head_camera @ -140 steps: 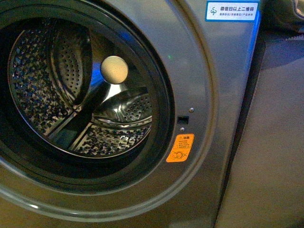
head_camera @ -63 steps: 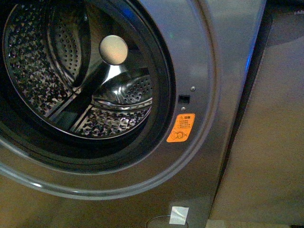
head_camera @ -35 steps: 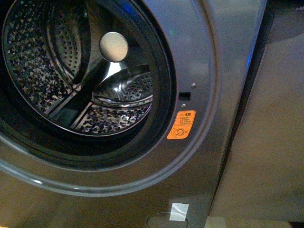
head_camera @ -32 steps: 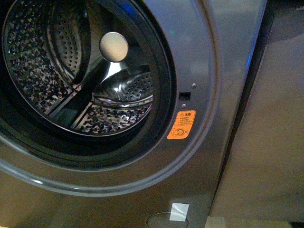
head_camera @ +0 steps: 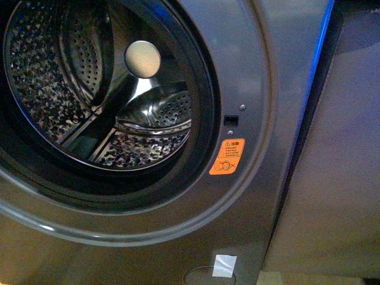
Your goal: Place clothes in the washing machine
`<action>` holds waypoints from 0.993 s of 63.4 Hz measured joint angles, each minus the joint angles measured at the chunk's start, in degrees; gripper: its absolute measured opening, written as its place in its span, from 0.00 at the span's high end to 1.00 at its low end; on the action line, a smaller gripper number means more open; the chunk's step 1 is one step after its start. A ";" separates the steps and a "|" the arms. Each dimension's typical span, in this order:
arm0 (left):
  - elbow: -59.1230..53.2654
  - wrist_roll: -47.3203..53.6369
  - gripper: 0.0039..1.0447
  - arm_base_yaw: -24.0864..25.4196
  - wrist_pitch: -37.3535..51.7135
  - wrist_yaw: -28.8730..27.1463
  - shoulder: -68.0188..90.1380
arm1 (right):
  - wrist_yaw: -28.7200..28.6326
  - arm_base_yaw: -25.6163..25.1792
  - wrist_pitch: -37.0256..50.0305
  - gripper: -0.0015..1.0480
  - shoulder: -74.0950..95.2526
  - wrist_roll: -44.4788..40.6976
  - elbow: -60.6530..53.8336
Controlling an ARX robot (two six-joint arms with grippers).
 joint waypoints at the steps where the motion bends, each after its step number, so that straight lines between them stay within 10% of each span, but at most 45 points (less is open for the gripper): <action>1: 0.00 0.00 0.06 0.00 0.00 0.00 0.00 | -0.44 -0.04 0.31 0.94 -0.92 0.28 -0.59; 33: 0.00 0.00 0.06 0.00 0.00 0.00 0.00 | -10.80 3.39 7.48 0.94 -46.60 24.30 -2.51; 63: 0.00 0.00 0.06 0.00 0.00 0.00 0.00 | 1.03 37.40 -20.15 0.94 -63.36 26.64 25.49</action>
